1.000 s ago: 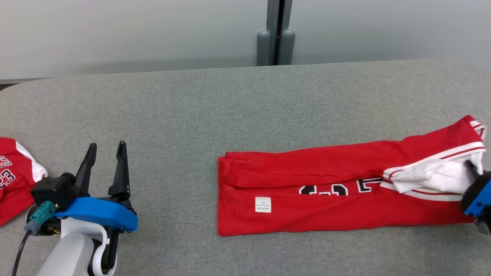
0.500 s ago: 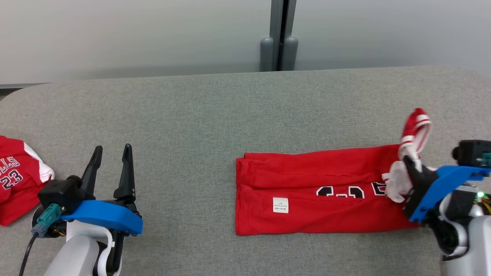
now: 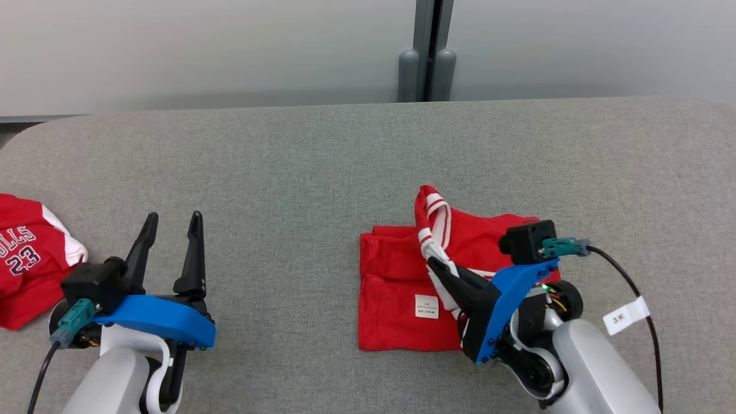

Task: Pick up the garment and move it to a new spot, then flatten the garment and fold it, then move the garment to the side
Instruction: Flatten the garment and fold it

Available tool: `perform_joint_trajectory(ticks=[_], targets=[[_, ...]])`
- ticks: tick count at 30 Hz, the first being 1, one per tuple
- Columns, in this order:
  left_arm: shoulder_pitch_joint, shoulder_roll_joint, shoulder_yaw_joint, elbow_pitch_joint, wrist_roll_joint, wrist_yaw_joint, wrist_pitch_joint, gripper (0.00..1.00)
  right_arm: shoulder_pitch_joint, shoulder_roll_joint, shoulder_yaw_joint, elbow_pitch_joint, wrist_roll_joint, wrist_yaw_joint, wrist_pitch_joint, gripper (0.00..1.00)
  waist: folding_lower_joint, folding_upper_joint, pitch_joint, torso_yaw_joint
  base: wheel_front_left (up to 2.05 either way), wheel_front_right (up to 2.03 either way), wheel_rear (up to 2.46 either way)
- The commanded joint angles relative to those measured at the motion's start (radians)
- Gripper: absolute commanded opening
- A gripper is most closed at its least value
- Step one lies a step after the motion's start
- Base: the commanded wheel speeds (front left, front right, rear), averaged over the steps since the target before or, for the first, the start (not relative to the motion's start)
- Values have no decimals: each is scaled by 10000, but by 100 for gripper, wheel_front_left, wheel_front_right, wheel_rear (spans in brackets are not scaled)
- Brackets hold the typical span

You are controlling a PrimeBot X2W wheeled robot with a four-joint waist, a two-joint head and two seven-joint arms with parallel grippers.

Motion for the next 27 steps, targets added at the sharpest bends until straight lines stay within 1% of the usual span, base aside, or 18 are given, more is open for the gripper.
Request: perform_joint_trajectory(ticks=[1,5,10,11,12,13,14,15,17,19,21,24,27], targets=[[-217,-4,-69,-6,46,-60,41,100,-419,-9,427,473,202,4,-309,0,-1,0,69,91,0,0,0],[-394,-94,-249,15,118,-140,140,100,-1189,-11,1112,1583,571,4,-871,0,-1,0,162,271,0,0,0],[-548,-105,-388,157,125,-240,170,100,-1897,-9,1816,2914,1035,4,-1221,0,-1,0,168,465,0,0,0],[-548,-105,-388,157,125,-240,170,100,-1897,-9,1816,2914,1035,4,-1221,0,-1,0,168,465,0,0,0],[-571,-140,-440,227,128,-258,168,100,-2083,-4,2057,3323,1227,4,-1354,1,-1,0,150,544,0,0,0],[-571,-140,-440,227,128,-258,168,100,-2083,-4,2057,3323,1227,4,-1354,1,-1,0,150,544,0,0,0],[-583,-144,-443,255,123,-261,161,100,-2155,-4,2195,3429,1406,4,-1461,64,-1,0,137,564,0,0,0],[-586,-149,-436,277,108,-261,152,100,-2197,0,2324,3487,1628,4,-1573,100,-1,0,119,573,0,0,0],[-547,-155,-406,326,51,-265,127,100,-2278,-5,2594,3364,2213,4,-1771,100,-1,0,83,565,0,0,0],[-456,-107,-343,358,11,-270,95,100,-2378,-5,2879,2923,2946,4,-1937,100,-1,0,38,510,0,0,0],[-333,-41,-274,380,-48,-250,68,100,-2488,-17,3043,2506,3287,3,-2131,100,-1,0,-22,403,0,0,0],[-179,49,-149,351,-74,-190,57,100,-2578,-23,2753,2062,3129,3,-2485,100,-1,0,-149,225,0,0,0],[-39,125,-74,269,-118,-128,38,100,-2414,-95,1869,1734,2415,3,-2840,100,-1,0,-271,82,0,0,0]])
